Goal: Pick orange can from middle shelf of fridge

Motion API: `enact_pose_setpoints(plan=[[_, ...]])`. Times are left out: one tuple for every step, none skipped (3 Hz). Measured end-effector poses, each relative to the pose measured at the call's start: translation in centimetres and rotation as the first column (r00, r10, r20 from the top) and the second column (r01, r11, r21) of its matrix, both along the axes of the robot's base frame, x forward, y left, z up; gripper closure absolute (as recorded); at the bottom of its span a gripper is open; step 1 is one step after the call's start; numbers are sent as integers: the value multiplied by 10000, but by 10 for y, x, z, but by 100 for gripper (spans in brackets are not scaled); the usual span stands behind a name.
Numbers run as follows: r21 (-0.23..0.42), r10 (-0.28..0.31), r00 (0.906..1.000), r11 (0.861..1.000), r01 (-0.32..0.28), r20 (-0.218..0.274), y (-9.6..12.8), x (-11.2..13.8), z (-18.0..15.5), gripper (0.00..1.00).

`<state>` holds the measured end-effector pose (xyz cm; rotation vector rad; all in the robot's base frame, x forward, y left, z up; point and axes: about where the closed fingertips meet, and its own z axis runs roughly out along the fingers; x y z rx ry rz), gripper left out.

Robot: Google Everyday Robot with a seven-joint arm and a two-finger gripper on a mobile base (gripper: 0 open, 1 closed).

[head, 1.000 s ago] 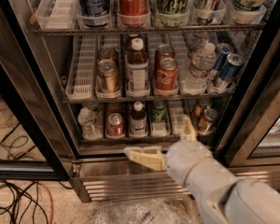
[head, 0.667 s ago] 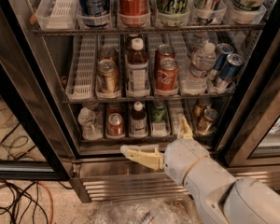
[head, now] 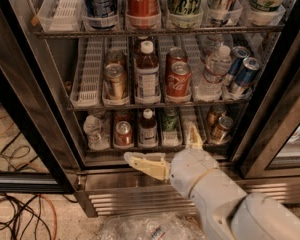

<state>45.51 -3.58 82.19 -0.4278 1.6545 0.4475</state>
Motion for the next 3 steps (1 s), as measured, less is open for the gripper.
enact_pose_setpoints(plan=[[1091, 239, 9990, 9936, -278, 374, 44, -7, 23, 0], [1484, 119, 9983, 9887, -202, 563, 76, -1, 32, 0], [1308, -426, 9982, 9907, 367, 425, 68, 7, 27, 0]])
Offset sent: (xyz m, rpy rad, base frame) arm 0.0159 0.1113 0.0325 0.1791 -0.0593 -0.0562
